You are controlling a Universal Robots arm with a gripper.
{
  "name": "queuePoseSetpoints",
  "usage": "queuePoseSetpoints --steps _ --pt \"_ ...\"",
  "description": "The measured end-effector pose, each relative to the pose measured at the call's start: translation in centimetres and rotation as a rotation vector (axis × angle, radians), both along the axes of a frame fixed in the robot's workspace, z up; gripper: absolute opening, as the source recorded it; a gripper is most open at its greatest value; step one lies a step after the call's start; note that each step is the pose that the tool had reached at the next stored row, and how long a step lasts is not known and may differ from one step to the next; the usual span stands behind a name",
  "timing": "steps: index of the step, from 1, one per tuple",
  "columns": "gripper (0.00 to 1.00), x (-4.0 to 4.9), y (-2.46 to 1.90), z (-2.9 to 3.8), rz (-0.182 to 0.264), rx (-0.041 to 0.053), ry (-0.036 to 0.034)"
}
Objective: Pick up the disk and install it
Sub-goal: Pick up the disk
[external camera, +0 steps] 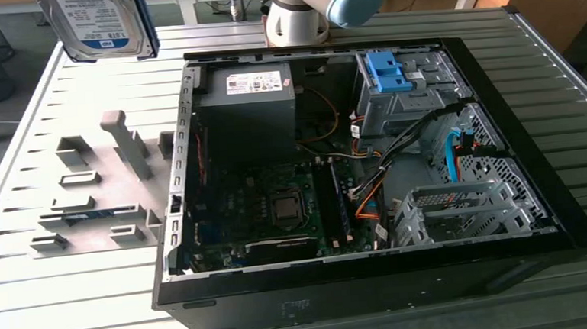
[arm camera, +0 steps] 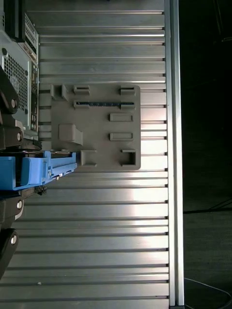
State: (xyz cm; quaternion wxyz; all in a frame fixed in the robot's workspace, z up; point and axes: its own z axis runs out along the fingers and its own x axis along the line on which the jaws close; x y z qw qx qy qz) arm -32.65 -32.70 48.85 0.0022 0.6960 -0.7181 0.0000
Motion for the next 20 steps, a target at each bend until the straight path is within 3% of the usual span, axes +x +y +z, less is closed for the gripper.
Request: queuePoseSetpoints --steps 20 --pt "0.36 0.75 0.0 0.0 0.0 0.0 0.0"
